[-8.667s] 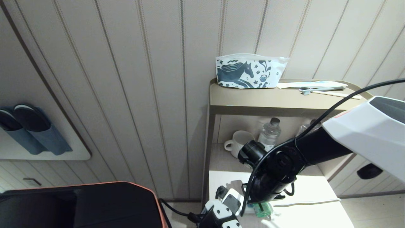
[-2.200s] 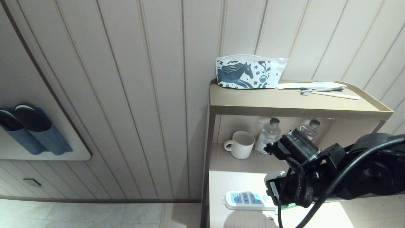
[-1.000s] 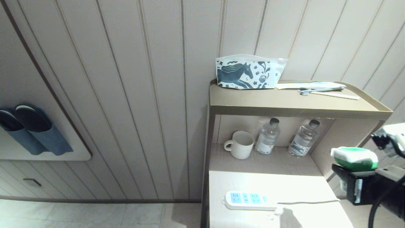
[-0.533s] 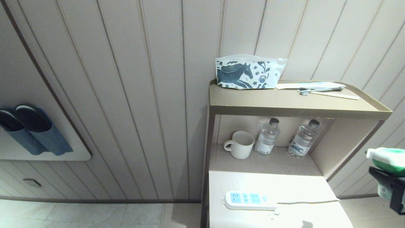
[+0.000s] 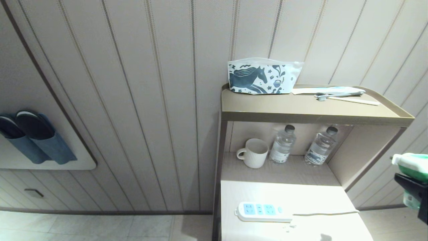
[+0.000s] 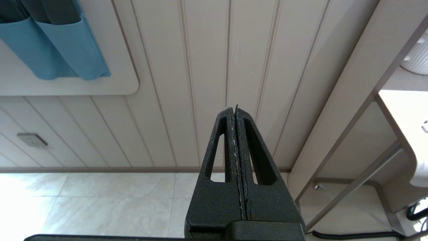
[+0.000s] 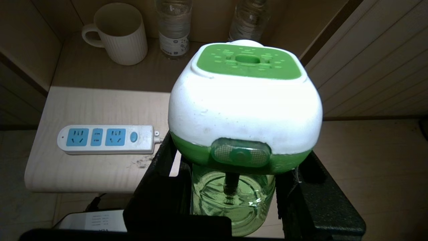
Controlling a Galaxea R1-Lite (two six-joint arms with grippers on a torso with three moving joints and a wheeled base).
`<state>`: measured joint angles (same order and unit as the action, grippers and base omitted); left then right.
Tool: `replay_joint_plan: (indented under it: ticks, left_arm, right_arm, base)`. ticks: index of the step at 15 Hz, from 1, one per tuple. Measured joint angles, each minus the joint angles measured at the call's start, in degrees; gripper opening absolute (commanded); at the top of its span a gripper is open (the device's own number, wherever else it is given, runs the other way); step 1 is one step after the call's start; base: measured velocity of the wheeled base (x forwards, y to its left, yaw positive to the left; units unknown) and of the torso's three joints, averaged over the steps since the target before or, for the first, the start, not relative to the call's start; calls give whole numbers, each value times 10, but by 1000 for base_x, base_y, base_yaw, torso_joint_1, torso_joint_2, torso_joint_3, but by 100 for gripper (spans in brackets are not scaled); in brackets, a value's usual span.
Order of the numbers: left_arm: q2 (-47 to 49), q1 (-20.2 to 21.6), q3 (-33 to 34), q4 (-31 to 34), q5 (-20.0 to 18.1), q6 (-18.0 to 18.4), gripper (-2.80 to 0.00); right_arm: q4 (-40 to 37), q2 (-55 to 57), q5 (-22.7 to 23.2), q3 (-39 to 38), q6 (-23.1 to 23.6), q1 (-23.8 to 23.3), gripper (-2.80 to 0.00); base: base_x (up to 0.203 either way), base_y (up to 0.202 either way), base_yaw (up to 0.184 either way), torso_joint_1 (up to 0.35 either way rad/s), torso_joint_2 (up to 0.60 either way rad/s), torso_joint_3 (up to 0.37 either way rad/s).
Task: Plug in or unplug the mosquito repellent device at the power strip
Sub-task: Place the mosquito repellent liquid on the table
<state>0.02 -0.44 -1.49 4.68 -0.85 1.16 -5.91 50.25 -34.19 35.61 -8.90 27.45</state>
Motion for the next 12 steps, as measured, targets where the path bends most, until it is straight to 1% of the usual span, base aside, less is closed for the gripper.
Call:
replay_joint_plan:
  ticks: [8, 12]
  left_arm:
    - [0, 0, 0, 0, 0, 0, -280]
    - [0, 0, 0, 0, 0, -1, -280]
  right_arm:
    - [-2, -5, 0, 8, 1, 1, -280]
    - [-4, -11, -1, 21, 13, 1, -280]
  base:
    - [0, 0, 0, -154, 345, 181]
    - [0, 0, 0, -241, 523, 281]
